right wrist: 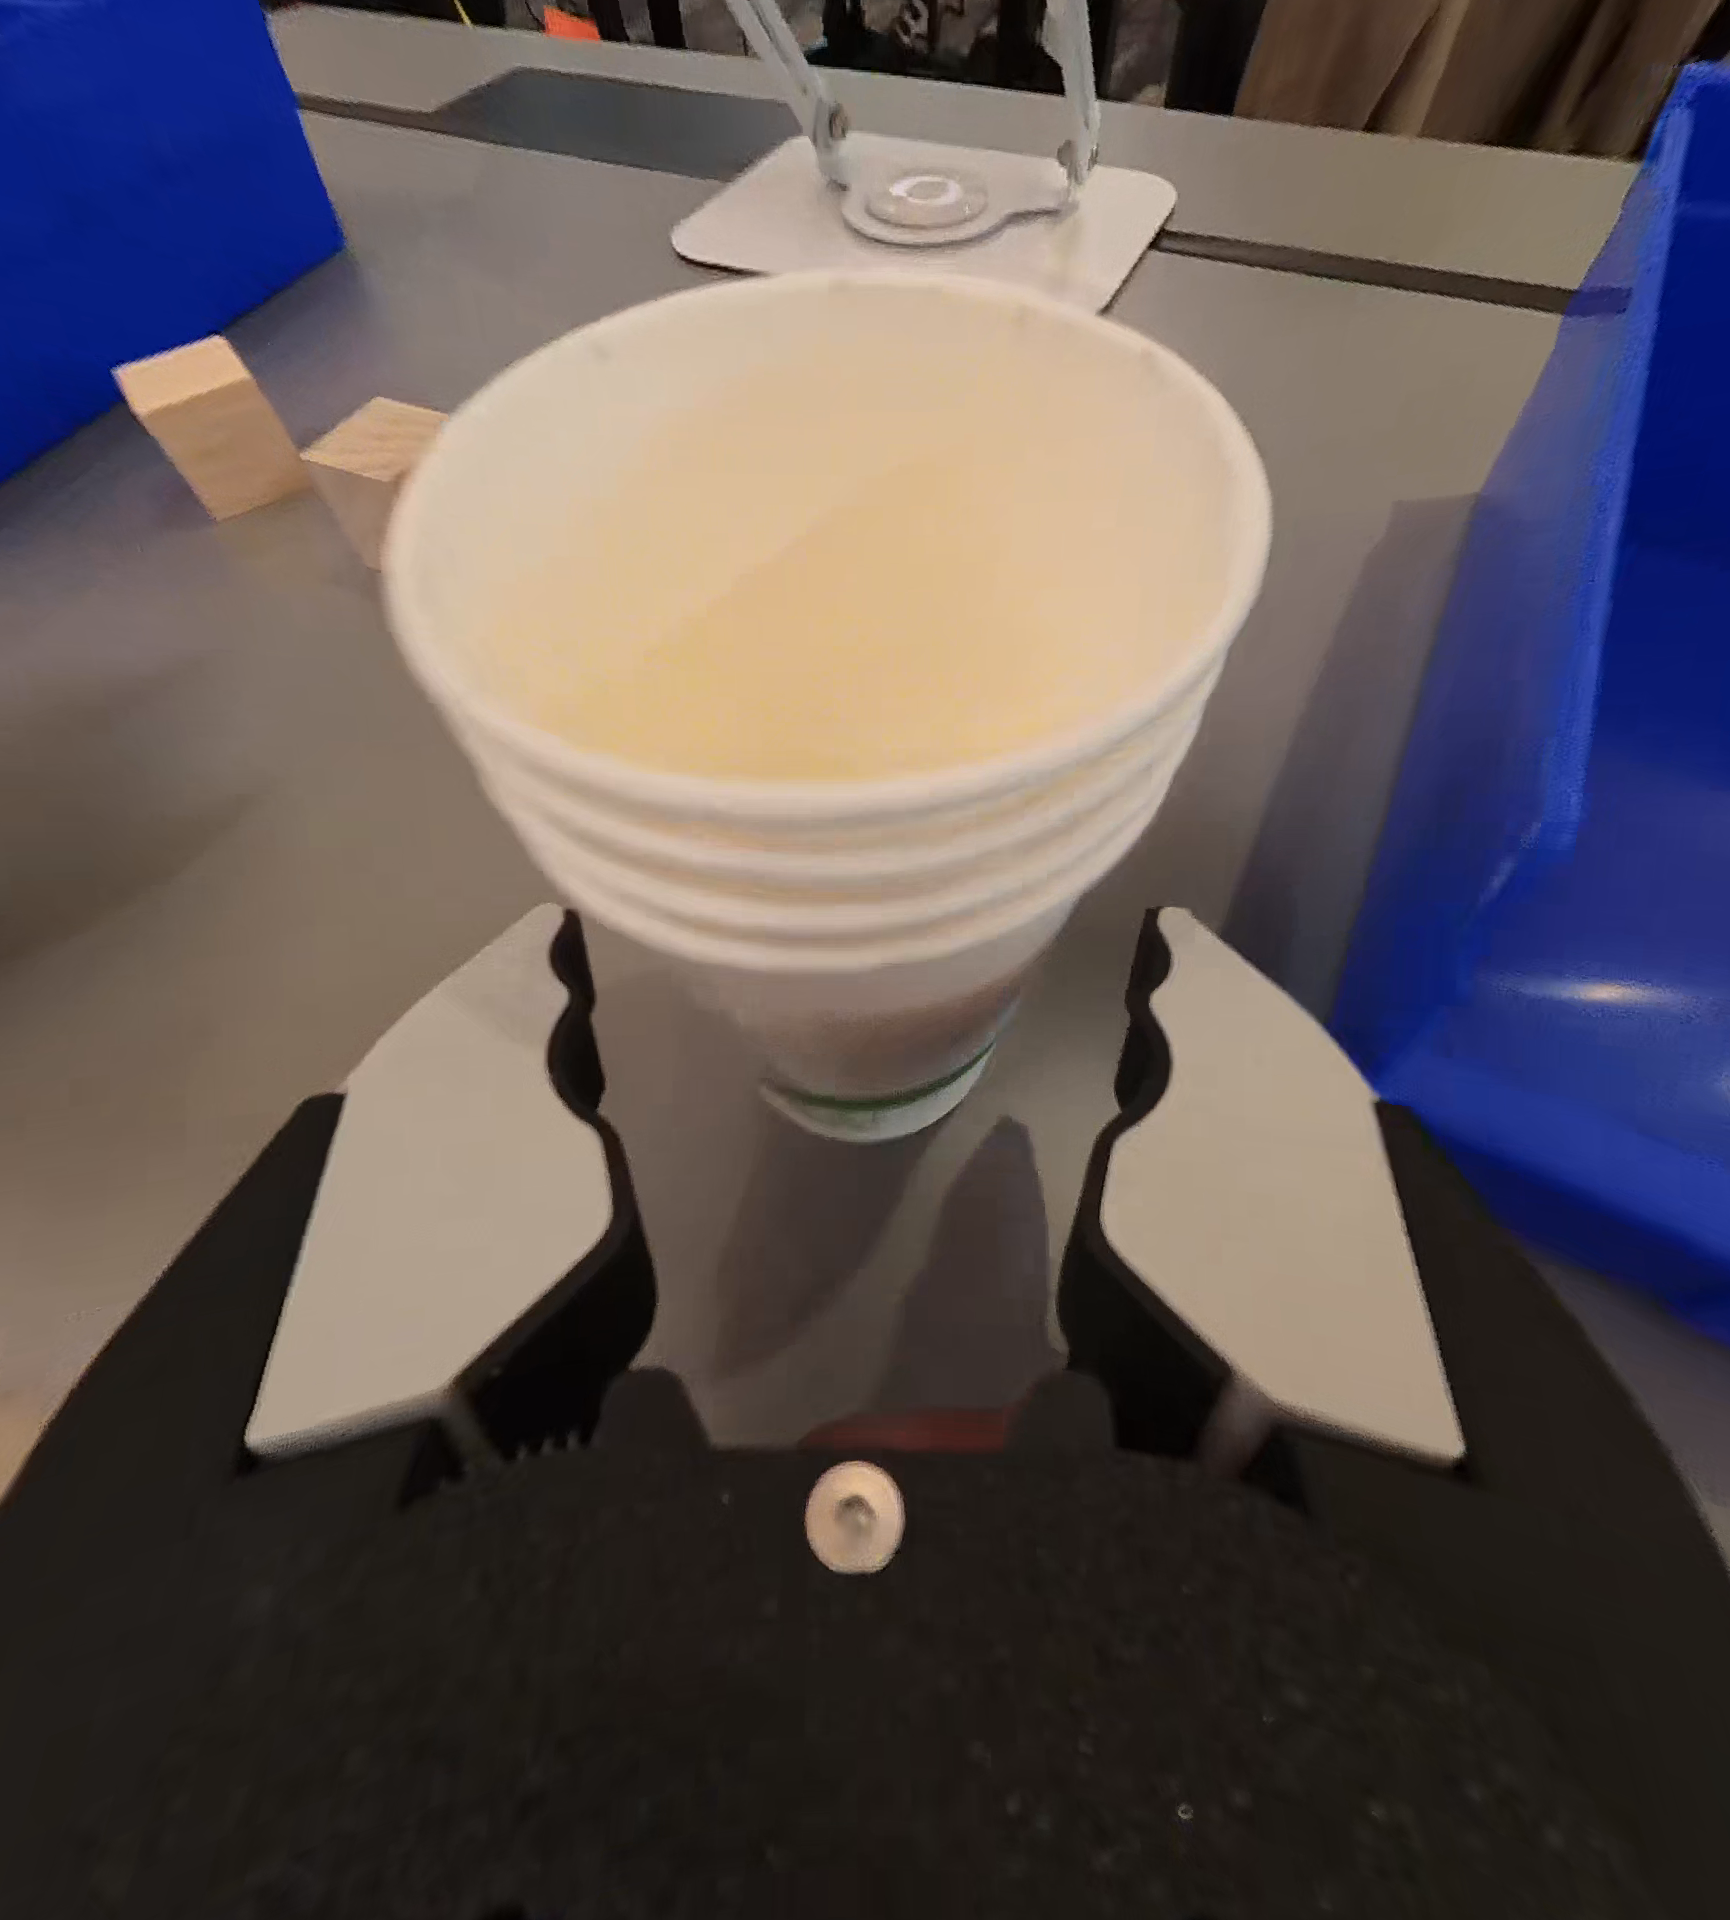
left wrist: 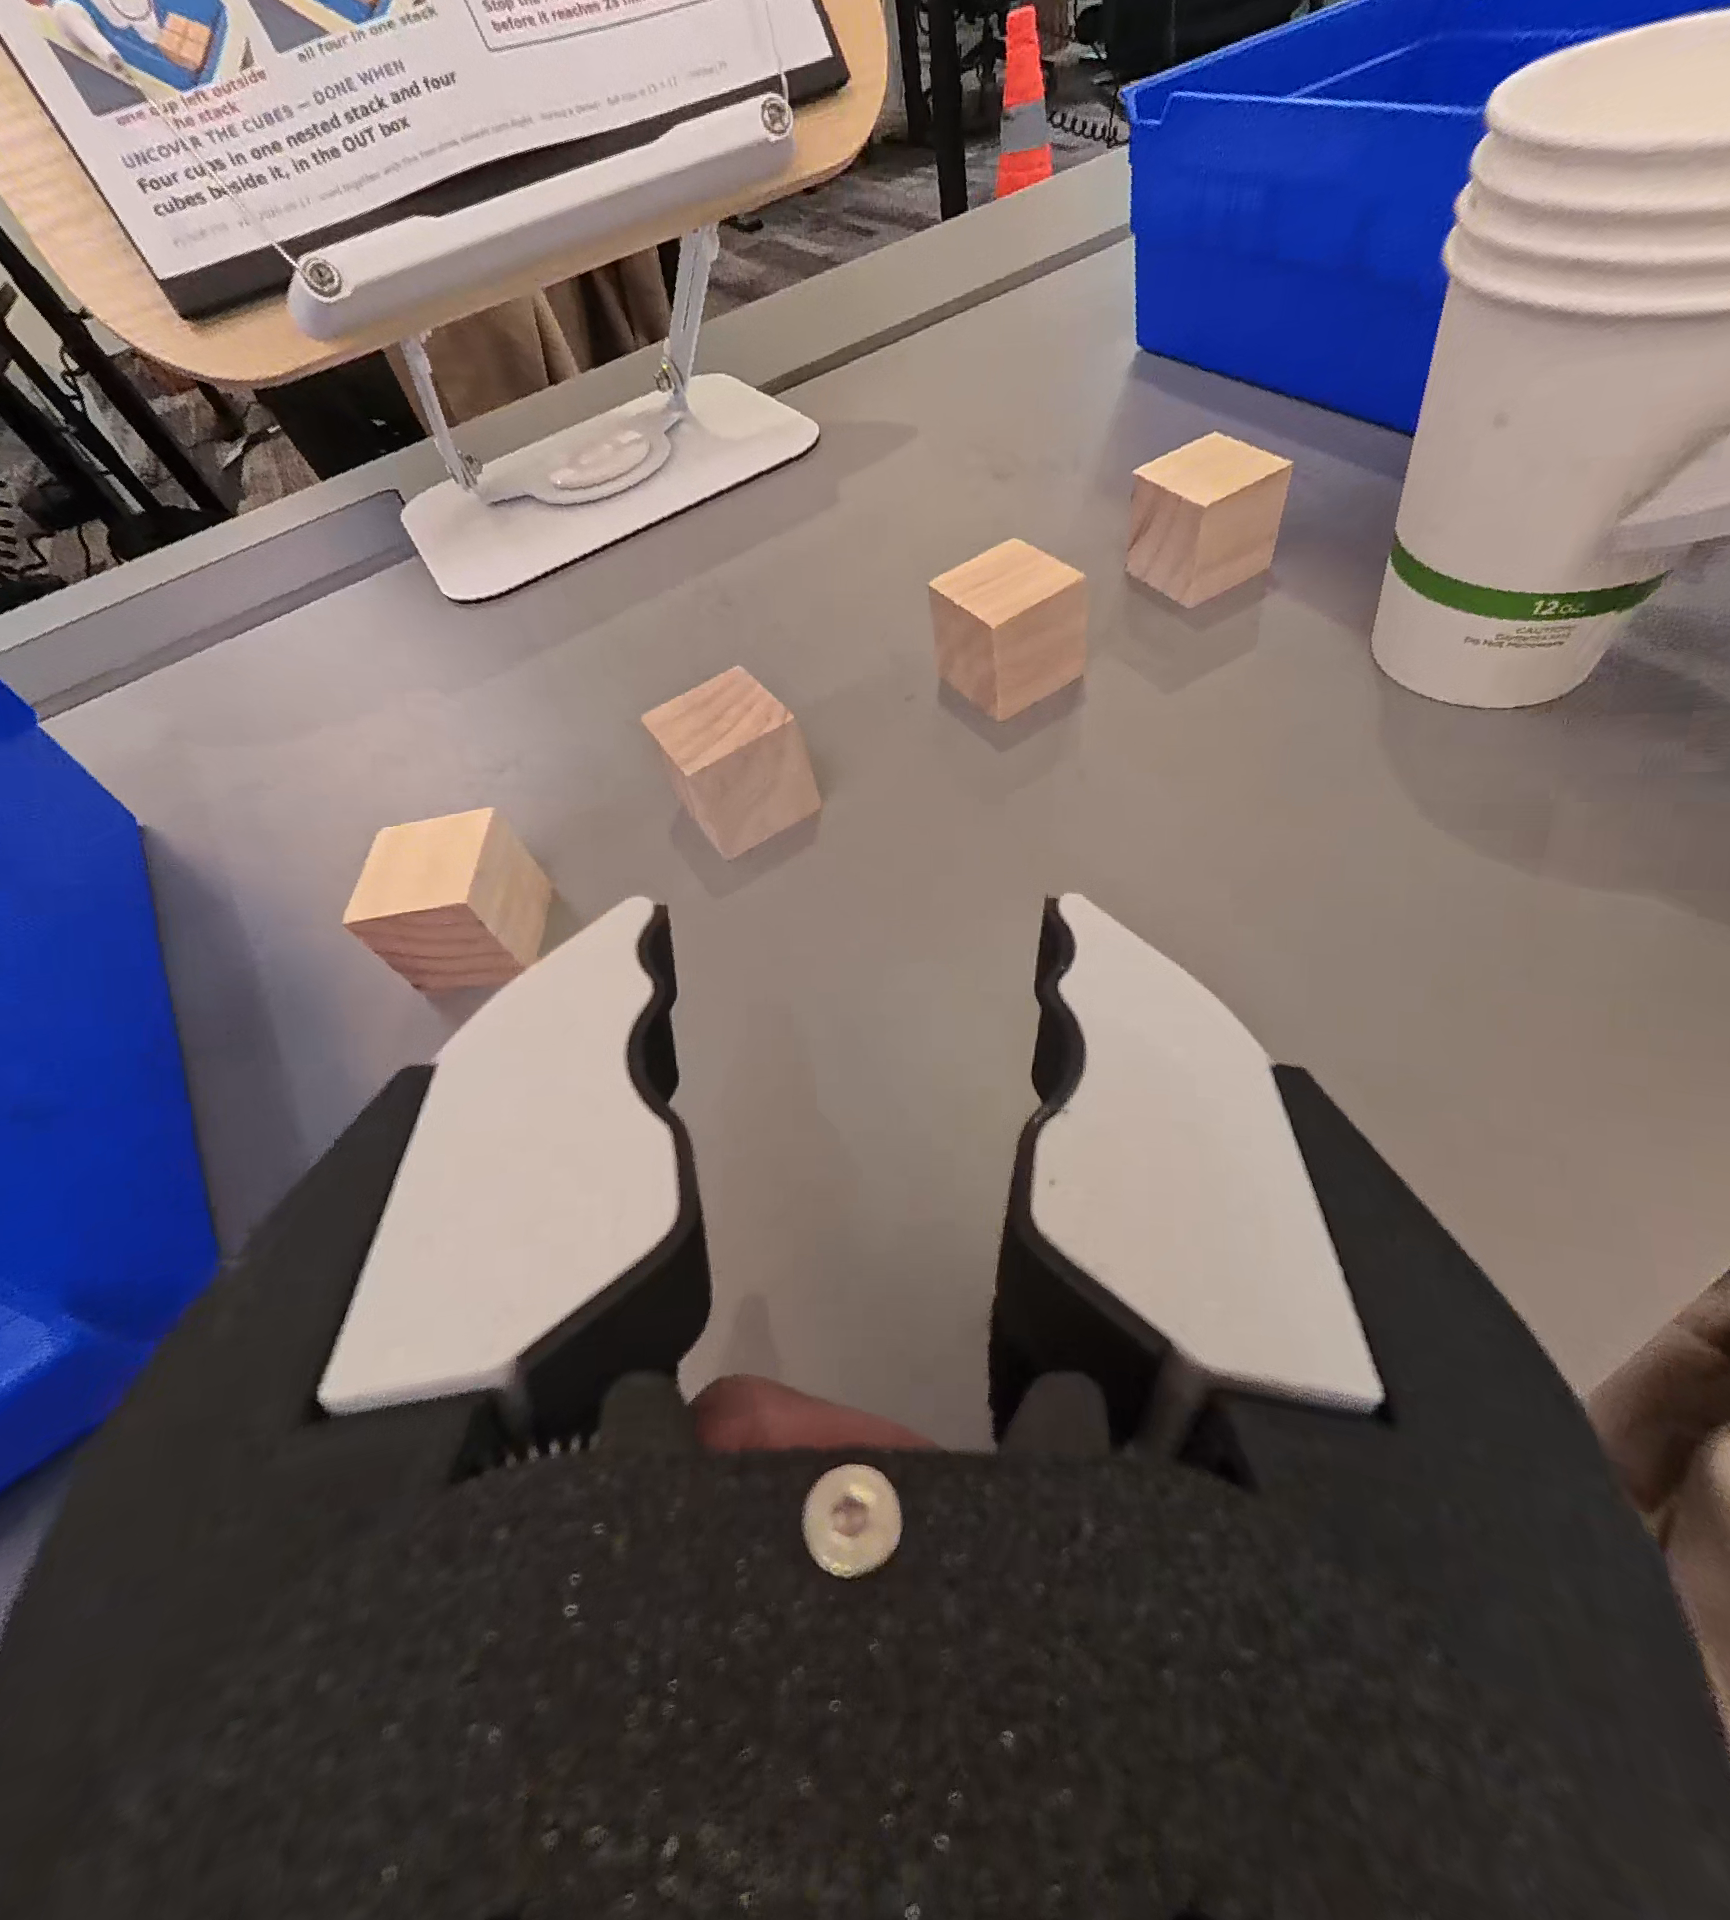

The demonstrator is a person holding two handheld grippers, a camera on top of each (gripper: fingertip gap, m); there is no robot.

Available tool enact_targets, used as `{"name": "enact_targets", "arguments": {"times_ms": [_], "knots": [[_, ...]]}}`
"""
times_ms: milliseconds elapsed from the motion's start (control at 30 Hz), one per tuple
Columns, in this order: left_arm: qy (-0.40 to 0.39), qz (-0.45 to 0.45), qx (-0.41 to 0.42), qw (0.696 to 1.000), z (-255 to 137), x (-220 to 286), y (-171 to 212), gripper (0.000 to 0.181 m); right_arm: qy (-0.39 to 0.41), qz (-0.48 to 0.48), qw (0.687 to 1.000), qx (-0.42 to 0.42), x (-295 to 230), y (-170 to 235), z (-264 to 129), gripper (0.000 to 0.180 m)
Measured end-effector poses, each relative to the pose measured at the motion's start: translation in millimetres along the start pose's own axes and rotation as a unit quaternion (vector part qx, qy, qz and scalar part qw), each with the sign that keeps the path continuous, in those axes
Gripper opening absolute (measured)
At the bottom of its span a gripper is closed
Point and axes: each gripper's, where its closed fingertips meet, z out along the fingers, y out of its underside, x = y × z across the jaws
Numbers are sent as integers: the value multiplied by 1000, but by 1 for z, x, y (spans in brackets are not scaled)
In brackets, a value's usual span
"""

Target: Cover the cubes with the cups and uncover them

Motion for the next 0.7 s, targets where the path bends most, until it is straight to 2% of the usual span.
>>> {"name": "enact_targets", "arguments": {"times_ms": [67, 167, 333, 433, 500, 600, 700], "knots": [[9, -2, 0, 1000, -1, 2, 0, 67, -1, 0, 1000, -11, 3, -1, 16, 103], [13, 3, 7, 1000, -3, 4, -2, 66, -18, 6, 1000, -8, 2, -5, 31, 89], [6, 19, 9, 1000, -4, 5, -4, 66, -32, 7, 999, 18, -6, -12, 30, 88], [13, 17, 5, 1000, -3, 8, -2, 66, -30, -4, 998, 55, -9, -27, 3, 88], [17, 13, 4, 1000, -3, 8, -1, 66, -17, -9, 995, 97, -3, -51, -31, 88], [19, 10, 0, 1000, -2, 8, 0, 66, 66, -32, 985, 158, 43, -95, -86, 89], [32, 4, -3, 999, -1, 12, 1, 65, 132, -23, 974, 185, 109, -129, -108, 89]]}}
